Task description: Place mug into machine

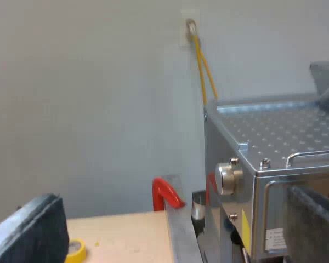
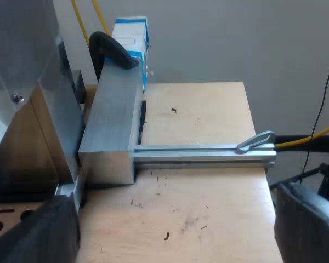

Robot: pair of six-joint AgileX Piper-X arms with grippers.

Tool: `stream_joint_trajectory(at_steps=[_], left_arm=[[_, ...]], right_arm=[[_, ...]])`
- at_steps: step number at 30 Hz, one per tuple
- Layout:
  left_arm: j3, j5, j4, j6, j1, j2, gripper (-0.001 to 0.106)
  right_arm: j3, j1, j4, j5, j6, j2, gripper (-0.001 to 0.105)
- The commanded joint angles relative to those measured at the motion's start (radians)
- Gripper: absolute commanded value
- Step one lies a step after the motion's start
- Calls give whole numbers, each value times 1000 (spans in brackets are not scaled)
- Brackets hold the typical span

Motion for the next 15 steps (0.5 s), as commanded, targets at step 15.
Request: stream_joint_trajectory(at_steps=[15], left_arm=[[2,-64,365,17,-1,-189,81]], right_arm=[[173,6,26,-79,24,-288,74]])
